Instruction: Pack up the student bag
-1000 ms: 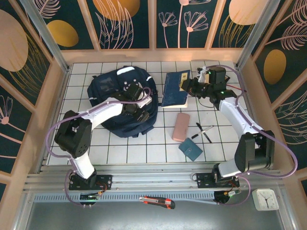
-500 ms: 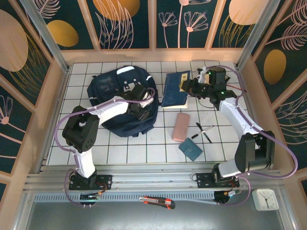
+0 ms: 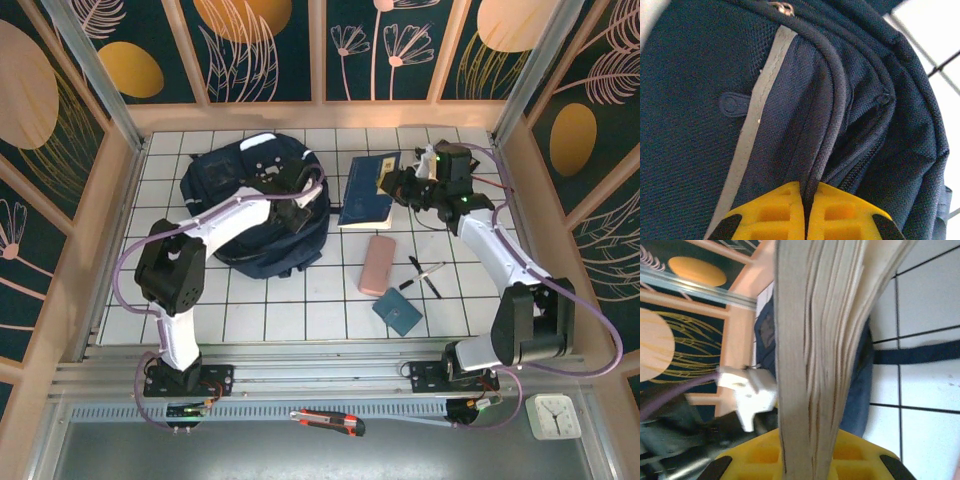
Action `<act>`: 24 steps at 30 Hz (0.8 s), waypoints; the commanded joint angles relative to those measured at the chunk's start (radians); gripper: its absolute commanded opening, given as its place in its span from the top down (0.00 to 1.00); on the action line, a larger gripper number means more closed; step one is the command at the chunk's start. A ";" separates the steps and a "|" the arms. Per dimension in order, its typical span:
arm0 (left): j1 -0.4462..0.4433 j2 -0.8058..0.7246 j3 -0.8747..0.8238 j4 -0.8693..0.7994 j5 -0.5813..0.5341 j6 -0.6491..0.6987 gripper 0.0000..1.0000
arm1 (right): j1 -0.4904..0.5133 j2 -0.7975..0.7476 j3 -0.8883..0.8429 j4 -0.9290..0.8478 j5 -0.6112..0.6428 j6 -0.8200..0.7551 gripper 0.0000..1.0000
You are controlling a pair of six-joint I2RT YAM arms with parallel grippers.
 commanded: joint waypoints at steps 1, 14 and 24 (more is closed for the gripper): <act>0.022 -0.076 0.156 -0.050 -0.022 -0.091 1.00 | 0.010 -0.057 -0.064 0.043 0.073 0.097 1.00; 0.023 -0.042 0.409 -0.146 0.113 -0.199 1.00 | 0.244 0.120 -0.183 0.492 0.196 0.505 1.00; 0.022 0.005 0.514 -0.158 0.163 -0.258 1.00 | 0.402 0.563 0.069 0.796 0.437 0.710 1.00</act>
